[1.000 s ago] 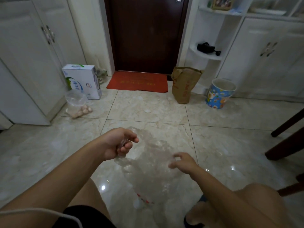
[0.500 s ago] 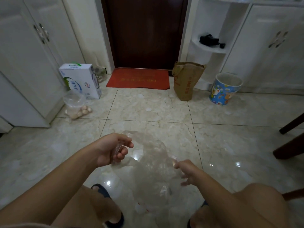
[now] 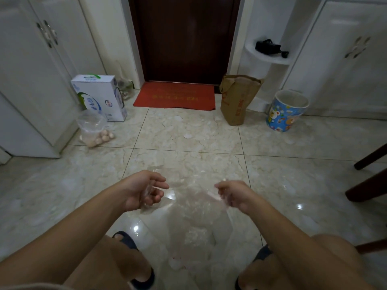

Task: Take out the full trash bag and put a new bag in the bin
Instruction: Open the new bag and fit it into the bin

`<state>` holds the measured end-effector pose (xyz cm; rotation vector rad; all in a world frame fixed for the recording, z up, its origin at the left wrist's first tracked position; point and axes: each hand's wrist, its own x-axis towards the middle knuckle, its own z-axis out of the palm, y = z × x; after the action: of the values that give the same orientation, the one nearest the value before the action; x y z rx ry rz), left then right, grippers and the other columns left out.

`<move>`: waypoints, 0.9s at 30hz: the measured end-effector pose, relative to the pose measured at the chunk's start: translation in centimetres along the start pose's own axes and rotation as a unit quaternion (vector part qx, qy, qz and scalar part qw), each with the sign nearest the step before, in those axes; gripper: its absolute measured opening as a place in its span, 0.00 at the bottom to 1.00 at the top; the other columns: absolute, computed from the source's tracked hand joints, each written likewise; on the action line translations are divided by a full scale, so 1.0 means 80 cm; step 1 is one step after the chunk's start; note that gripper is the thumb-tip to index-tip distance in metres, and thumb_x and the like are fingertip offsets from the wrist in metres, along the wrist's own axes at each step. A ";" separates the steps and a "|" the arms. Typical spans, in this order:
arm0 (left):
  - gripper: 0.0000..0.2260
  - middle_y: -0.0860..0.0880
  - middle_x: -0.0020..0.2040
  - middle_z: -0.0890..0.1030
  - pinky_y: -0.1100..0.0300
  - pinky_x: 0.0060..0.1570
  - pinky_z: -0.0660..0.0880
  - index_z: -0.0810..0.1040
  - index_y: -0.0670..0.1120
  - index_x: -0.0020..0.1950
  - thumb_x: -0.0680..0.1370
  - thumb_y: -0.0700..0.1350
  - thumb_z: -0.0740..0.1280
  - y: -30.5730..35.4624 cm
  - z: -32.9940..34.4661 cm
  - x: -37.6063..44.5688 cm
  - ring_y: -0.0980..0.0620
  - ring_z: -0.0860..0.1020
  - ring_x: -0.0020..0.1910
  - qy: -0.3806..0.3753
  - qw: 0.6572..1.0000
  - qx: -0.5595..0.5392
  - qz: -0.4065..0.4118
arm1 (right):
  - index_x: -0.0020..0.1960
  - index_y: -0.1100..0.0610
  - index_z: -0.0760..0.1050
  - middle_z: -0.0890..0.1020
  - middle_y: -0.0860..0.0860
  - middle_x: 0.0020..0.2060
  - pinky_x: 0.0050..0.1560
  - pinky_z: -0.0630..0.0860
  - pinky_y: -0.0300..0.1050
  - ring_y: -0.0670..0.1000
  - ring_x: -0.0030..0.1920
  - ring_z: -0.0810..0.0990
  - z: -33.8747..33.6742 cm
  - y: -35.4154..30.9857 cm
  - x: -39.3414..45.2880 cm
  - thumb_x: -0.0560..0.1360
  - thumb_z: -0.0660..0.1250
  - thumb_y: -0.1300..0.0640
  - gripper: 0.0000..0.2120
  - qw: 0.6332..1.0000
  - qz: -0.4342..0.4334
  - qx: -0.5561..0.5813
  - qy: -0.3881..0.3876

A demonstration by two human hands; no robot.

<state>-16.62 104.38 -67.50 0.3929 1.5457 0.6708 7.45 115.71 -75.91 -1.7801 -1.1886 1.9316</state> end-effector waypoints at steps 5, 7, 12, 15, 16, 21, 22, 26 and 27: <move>0.13 0.42 0.35 0.79 0.62 0.28 0.70 0.75 0.36 0.58 0.76 0.41 0.66 0.027 0.009 -0.017 0.49 0.78 0.30 0.000 0.993 -0.034 0.111 | 0.48 0.61 0.80 0.85 0.55 0.39 0.43 0.75 0.45 0.52 0.39 0.84 -0.017 -0.077 -0.052 0.76 0.69 0.58 0.06 0.989 -0.141 0.036 -0.008; 0.18 0.40 0.41 0.84 0.58 0.40 0.73 0.78 0.38 0.59 0.71 0.42 0.70 0.035 0.009 -0.030 0.47 0.82 0.38 0.012 0.978 -0.038 0.204 | 0.50 0.62 0.79 0.85 0.55 0.38 0.44 0.77 0.48 0.54 0.39 0.86 -0.026 -0.093 -0.075 0.76 0.68 0.58 0.07 0.983 -0.181 0.042 -0.002; 0.12 0.39 0.36 0.83 0.54 0.37 0.79 0.77 0.39 0.59 0.76 0.34 0.66 0.031 0.010 -0.047 0.46 0.82 0.31 0.075 0.965 -0.015 0.251 | 0.50 0.62 0.76 0.81 0.57 0.31 0.29 0.75 0.41 0.52 0.29 0.82 -0.043 -0.090 -0.112 0.77 0.69 0.60 0.07 0.983 -0.173 0.063 -0.012; 0.10 0.43 0.27 0.74 0.67 0.18 0.64 0.76 0.36 0.59 0.79 0.37 0.64 0.026 0.004 -0.051 0.53 0.68 0.18 0.112 0.981 0.016 0.159 | 0.48 0.62 0.75 0.81 0.58 0.31 0.26 0.74 0.40 0.52 0.27 0.80 -0.053 -0.076 -0.117 0.76 0.69 0.59 0.06 0.987 -0.144 0.068 0.000; 0.11 0.43 0.27 0.73 0.68 0.17 0.60 0.76 0.36 0.59 0.78 0.37 0.63 0.024 0.000 -0.051 0.54 0.65 0.17 0.132 0.981 0.031 0.141 | 0.47 0.61 0.75 0.81 0.58 0.31 0.25 0.74 0.39 0.51 0.26 0.80 -0.056 -0.070 -0.116 0.77 0.68 0.59 0.06 0.989 -0.135 0.064 0.010; 0.30 0.39 0.50 0.80 0.53 0.36 0.74 0.60 0.42 0.73 0.75 0.47 0.67 0.010 0.006 -0.073 0.44 0.78 0.40 0.344 0.847 0.361 0.183 | 0.46 0.63 0.76 0.80 0.56 0.29 0.23 0.70 0.36 0.49 0.22 0.76 -0.063 -0.047 -0.108 0.78 0.67 0.57 0.08 0.992 -0.103 0.062 0.041; 0.33 0.39 0.58 0.77 0.49 0.45 0.75 0.58 0.43 0.74 0.73 0.48 0.68 0.003 0.016 -0.078 0.42 0.78 0.49 0.401 0.760 0.454 0.237 | 0.46 0.62 0.76 0.80 0.55 0.28 0.24 0.68 0.36 0.48 0.22 0.74 -0.060 -0.045 -0.107 0.78 0.66 0.57 0.08 0.992 -0.102 0.061 0.032; 0.13 0.47 0.50 0.81 0.57 0.45 0.73 0.78 0.45 0.56 0.74 0.43 0.62 -0.013 0.087 -0.082 0.48 0.77 0.46 0.315 0.651 0.504 0.473 | 0.43 0.60 0.75 0.79 0.55 0.28 0.25 0.64 0.37 0.46 0.21 0.69 -0.040 -0.035 -0.104 0.79 0.64 0.53 0.11 0.994 -0.092 0.053 -0.028; 0.11 0.48 0.49 0.82 0.55 0.46 0.75 0.79 0.46 0.55 0.76 0.42 0.60 -0.013 0.105 -0.069 0.48 0.78 0.46 0.269 0.676 0.527 0.439 | 0.43 0.59 0.75 0.79 0.55 0.28 0.26 0.63 0.38 0.46 0.20 0.68 -0.035 -0.033 -0.103 0.80 0.63 0.53 0.12 0.994 -0.089 0.052 -0.036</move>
<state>-7.62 101.63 -63.69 2.0831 2.1936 0.5287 10.94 112.96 -67.98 -1.5109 -1.2024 1.9292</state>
